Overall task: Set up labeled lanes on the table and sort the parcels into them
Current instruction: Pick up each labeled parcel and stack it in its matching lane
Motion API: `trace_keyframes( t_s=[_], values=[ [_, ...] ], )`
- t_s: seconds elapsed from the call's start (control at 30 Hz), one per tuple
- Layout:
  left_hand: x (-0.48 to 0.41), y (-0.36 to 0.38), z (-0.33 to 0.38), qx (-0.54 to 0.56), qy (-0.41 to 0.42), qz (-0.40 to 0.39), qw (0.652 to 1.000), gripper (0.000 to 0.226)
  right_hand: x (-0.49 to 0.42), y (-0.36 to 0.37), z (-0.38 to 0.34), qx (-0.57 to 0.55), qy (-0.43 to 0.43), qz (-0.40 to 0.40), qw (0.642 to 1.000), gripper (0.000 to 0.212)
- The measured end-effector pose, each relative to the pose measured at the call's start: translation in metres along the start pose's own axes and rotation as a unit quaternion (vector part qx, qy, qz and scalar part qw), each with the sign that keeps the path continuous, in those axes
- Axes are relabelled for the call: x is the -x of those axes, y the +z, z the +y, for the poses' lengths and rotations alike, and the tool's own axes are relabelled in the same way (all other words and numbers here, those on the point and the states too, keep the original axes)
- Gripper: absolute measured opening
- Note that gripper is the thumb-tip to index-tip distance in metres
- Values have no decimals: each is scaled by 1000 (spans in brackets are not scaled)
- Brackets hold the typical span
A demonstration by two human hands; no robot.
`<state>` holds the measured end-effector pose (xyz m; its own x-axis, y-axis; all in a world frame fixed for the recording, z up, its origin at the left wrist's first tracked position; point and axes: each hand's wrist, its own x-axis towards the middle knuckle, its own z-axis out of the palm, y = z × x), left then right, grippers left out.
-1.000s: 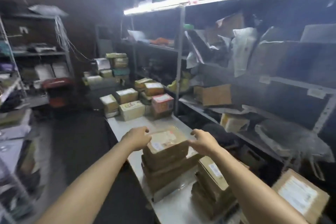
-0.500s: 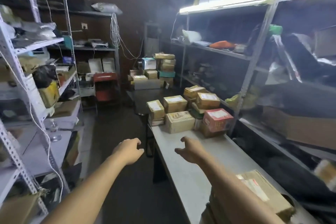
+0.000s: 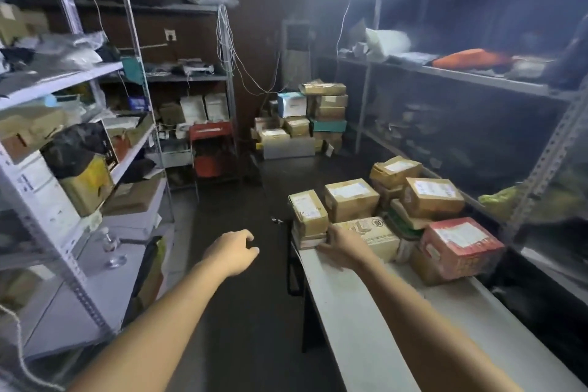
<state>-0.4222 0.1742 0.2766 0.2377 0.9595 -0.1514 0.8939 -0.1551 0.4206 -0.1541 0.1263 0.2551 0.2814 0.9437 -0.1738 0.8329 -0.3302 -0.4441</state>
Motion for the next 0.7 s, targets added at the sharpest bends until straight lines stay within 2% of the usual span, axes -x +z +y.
trace_keyframes(
  t_s=[0.1, 0.4, 0.57, 0.7],
  values=[
    [-62, -3, -11, -11, 6, -4, 1000, 42, -36, -16, -27, -2, 2, 18, 1000, 37],
    [-256, 17, -33, 56, 24, -55, 997, 40, -178, 11, -53, -10, 90, 14, 996, 56],
    [-329, 42, -20, 99, 15, -96, 990, 38, -242, 18, -50, -31, 124, 14, 992, 57],
    [-376, 70, 1, 114, 13, -136, 984, 45, -293, 24, -36, -25, 135, 13, 990, 58]
  ],
)
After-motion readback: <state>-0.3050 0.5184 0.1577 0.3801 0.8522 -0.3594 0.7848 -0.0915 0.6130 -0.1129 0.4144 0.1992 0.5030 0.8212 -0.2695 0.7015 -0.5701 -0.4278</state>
